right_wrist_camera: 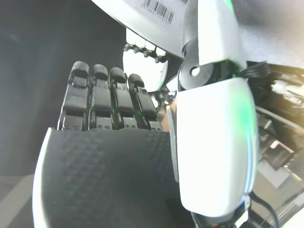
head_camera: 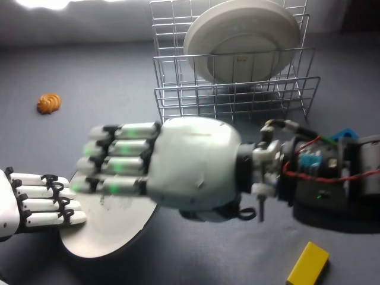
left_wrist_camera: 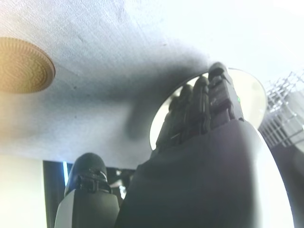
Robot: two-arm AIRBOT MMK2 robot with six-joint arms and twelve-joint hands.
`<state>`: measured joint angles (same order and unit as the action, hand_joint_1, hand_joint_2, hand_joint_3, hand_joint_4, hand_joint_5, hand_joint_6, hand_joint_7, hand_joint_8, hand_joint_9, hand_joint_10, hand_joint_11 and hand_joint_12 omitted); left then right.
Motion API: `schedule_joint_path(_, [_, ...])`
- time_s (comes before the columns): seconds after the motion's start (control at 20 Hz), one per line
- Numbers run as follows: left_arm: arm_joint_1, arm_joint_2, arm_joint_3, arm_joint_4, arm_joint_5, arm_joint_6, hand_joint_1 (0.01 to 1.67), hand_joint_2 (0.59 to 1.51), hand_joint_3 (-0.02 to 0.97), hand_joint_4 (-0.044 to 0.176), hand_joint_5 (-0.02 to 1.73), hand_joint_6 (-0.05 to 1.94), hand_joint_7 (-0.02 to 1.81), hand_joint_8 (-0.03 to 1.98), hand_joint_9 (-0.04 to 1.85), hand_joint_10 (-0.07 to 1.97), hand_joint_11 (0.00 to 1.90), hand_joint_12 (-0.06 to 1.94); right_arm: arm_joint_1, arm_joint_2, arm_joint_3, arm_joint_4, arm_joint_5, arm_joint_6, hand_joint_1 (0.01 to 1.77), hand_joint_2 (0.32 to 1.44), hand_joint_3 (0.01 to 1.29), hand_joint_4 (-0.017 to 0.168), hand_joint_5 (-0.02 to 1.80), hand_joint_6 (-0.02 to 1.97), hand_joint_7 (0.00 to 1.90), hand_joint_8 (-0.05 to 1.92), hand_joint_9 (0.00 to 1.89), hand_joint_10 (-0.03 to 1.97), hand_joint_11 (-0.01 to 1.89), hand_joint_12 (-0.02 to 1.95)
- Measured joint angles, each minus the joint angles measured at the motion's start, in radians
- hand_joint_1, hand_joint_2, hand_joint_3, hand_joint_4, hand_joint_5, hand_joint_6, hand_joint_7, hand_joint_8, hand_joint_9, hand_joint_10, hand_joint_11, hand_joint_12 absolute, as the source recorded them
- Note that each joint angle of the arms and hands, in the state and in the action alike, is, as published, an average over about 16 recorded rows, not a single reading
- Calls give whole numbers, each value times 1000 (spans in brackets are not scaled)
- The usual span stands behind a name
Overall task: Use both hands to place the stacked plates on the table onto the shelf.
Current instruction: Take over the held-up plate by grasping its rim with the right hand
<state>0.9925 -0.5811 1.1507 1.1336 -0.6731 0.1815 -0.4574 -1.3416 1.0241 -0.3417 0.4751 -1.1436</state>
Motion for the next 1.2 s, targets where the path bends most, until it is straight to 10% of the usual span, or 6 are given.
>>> schedule_joint_path(0.8, [18,0,-12,-34,-9,0,13,1107,12,-11,-17,-33,-2,-5,-19,-27,20,-10,-41,-163,138,14,1,-45,1347,940,18,4,36,41,15,19,13,19,13,11])
schedule_joint_path(1.2, [23,-1,-12,-37,-17,0,13,1113,12,-11,-17,-33,-2,-6,-22,-34,19,10,-41,-186,155,28,14,-51,1275,1000,18,4,233,41,202,19,160,38,13,471])
